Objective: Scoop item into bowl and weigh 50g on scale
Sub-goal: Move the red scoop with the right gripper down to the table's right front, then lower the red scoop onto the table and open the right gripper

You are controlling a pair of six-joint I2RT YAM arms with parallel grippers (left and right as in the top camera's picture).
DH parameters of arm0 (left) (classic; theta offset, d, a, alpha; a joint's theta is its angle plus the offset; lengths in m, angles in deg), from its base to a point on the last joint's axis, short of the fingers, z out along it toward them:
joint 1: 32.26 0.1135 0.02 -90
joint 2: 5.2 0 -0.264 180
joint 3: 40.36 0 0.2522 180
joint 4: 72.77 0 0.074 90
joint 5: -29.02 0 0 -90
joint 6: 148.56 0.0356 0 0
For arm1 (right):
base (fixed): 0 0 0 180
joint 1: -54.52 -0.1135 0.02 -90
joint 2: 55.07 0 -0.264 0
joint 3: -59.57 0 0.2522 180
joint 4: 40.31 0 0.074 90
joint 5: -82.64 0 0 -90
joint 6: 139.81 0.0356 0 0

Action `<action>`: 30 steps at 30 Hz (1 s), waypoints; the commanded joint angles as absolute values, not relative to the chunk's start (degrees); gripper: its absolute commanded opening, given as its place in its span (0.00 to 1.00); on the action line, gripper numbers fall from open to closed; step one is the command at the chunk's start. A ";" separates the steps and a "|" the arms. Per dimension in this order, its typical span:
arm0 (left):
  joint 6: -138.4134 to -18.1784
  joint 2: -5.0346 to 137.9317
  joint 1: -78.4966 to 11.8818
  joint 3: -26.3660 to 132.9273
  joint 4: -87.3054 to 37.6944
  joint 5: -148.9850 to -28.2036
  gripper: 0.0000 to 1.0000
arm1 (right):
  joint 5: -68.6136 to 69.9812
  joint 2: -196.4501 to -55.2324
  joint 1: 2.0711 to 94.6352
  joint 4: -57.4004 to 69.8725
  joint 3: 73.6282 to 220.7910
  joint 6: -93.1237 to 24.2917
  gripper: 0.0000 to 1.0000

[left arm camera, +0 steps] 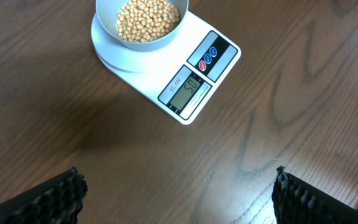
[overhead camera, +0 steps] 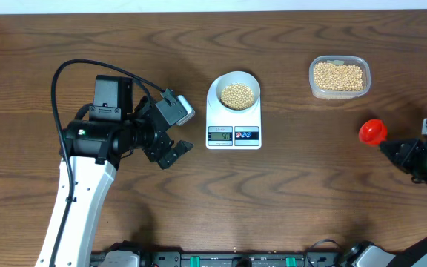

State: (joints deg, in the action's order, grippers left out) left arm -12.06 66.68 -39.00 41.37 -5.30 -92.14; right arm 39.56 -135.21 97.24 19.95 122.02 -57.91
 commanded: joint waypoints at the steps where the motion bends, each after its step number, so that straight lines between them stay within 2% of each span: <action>1: -12.34 65.89 -38.70 42.26 -5.12 -92.00 0.98 | 41.26 -135.27 97.06 16.85 118.26 -51.92 0.01; 17: -12.32 65.89 -38.70 42.26 -5.12 -92.00 0.98 | 40.12 -135.27 97.06 3.82 108.21 -44.10 0.02; 30: -12.32 65.89 -38.70 42.26 -5.12 -92.00 0.98 | 33.24 -135.27 97.06 2.49 108.03 -41.45 0.09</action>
